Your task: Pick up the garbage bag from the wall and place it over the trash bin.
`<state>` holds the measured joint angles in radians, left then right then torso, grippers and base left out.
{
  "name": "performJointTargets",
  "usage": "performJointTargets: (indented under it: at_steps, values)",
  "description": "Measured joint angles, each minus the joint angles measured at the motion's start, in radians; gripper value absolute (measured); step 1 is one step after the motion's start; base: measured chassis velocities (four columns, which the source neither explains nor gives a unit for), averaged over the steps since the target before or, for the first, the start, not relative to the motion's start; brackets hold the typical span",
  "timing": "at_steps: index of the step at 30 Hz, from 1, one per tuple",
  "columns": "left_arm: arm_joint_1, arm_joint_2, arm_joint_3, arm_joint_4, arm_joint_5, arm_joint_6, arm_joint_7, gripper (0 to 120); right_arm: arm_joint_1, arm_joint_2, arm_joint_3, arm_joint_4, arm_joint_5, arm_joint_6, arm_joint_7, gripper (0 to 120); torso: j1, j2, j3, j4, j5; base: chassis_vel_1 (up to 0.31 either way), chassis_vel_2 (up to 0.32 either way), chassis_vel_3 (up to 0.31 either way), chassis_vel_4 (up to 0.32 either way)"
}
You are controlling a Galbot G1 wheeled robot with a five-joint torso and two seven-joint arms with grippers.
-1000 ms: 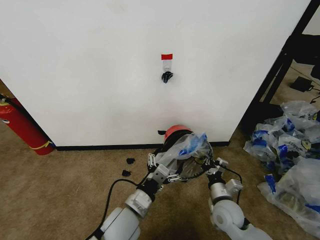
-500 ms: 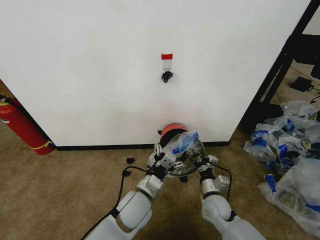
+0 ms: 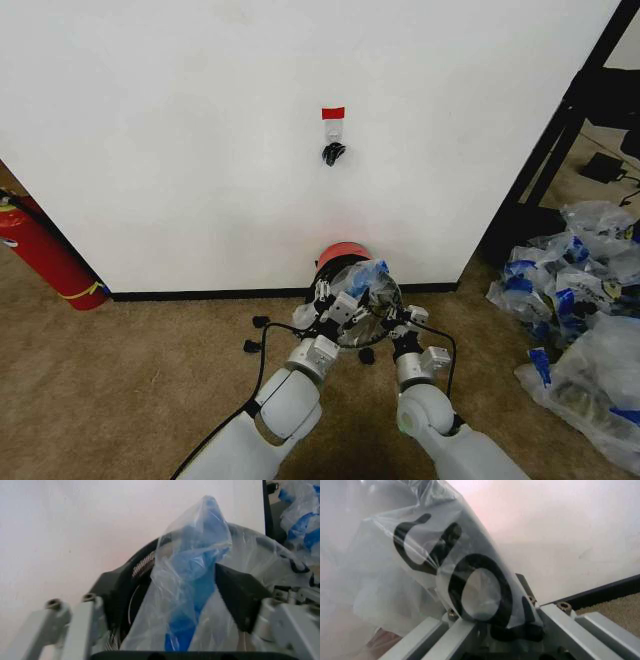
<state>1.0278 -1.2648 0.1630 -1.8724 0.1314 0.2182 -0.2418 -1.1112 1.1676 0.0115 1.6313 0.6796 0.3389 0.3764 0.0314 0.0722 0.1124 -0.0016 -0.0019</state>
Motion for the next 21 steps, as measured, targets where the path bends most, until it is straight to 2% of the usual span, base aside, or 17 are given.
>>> performJointTargets:
  at_steps: [1, 4, 6, 9, 12, 15, 19, 21]
  values:
    - [0.003, 0.0, 0.0, -0.002, 0.003, 0.0, 0.0, 56, 0.0, 0.0, -0.001, 0.001, 0.0, 0.0, 0.001, 0, 0.0, 0.0, 0.0, 0.0, 0.0, 0.0, 0.0, 0.0, 0.0]
    - [0.009, 0.001, -0.001, -0.008, 0.008, 0.0, 0.0, 51, 0.0, 0.0, -0.002, 0.003, 0.0, 0.0, 0.001, 0, 0.0, 0.0, 0.0, 0.0, 0.0, 0.0, 0.0, 0.0, 0.0]
    - [0.025, 0.004, -0.004, -0.03, 0.019, 0.0, 0.0, 39, -0.001, -0.002, -0.001, 0.006, -0.002, 0.0, 0.003, 0, 0.0, 0.0, 0.0, 0.0001, 0.0, 0.0, 0.0, 0.0, 0.0]
    - [0.041, 0.007, -0.006, -0.054, 0.03, 0.0, 0.004, 28, -0.005, -0.004, 0.002, 0.009, -0.004, 0.0, 0.002, 0, 0.0, 0.0, 0.0, 0.0006, 0.0001, 0.0, 0.0, 0.0, 0.0]
    - [0.048, 0.01, -0.005, -0.068, 0.036, 0.003, 0.01, 22, -0.011, -0.007, 0.005, 0.013, -0.004, 0.0, 0.003, 0, 0.0, 0.0, 0.0, 0.0004, 0.0001, 0.0, 0.0, 0.0, 0.0]
    - [0.04, 0.009, -0.006, -0.062, 0.037, 0.005, 0.016, 8, -0.02, -0.012, 0.009, 0.024, -0.004, -0.001, 0.003, 0, 0.0, 0.0, 0.0, 0.0, 0.0, 0.0, 0.0, 0.0, 0.0]
    - [0.032, 0.008, -0.01, -0.053, 0.037, 0.005, 0.016, 0, -0.024, -0.013, 0.011, 0.03, -0.004, -0.002, 0.003, 0, 0.0, 0.0, 0.0, 0.0, 0.0001, 0.0, 0.0, 0.0, 0.0]
    - [0.032, 0.009, -0.012, -0.054, 0.037, 0.007, 0.02, 0, -0.031, -0.014, 0.015, 0.037, -0.004, -0.003, 0.003, 0, 0.0, 0.0, 0.0, 0.0, 0.0001, 0.0, 0.0, 0.0, 0.0]
